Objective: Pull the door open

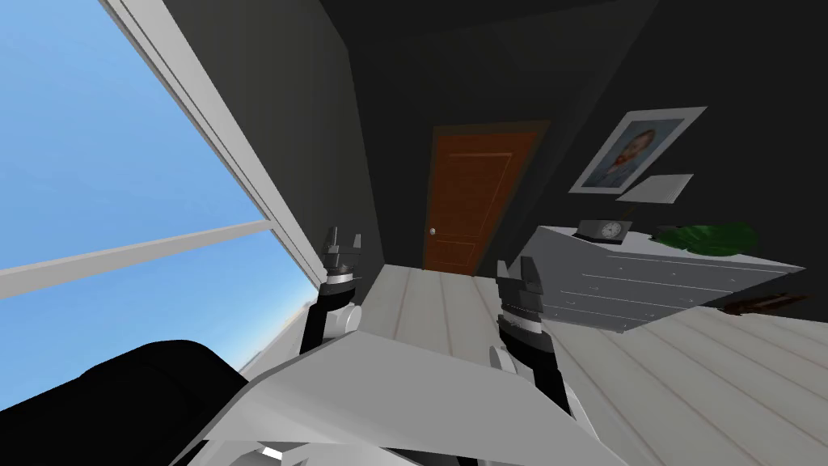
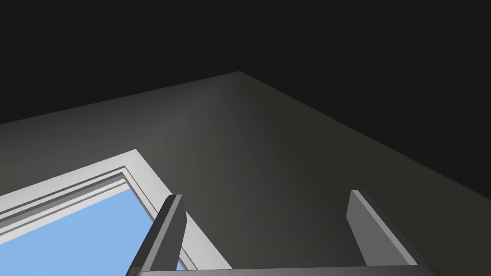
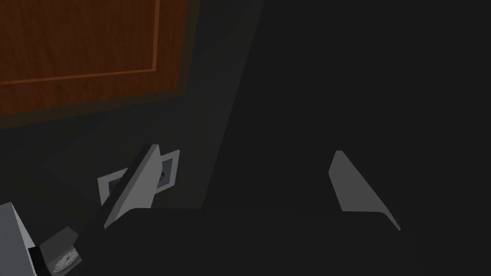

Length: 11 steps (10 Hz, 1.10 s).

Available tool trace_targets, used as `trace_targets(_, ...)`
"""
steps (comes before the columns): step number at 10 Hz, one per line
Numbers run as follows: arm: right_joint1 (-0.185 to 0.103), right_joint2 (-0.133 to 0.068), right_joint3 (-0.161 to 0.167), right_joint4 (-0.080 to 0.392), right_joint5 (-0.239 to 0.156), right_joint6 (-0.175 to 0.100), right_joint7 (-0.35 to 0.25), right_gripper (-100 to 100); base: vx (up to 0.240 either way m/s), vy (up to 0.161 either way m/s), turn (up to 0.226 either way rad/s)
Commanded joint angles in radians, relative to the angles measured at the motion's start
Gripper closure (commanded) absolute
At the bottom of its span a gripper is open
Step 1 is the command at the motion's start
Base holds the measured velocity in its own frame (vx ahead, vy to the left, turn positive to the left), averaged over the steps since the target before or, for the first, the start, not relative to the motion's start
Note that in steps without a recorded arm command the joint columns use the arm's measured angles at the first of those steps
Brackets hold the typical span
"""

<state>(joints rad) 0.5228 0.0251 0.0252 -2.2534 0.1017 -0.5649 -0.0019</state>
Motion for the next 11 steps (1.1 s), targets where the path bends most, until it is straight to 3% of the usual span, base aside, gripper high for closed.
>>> trace_targets(1, -0.008, -0.015, -0.012, 0.037, -0.022, -0.007, -0.036, -100, 0.073, -0.007, 0.184)
trace_targets(11, -0.045, -0.061, -0.068, 0.202, -0.121, -0.039, -0.198, -100, 0.092, 0.0, 0.131)
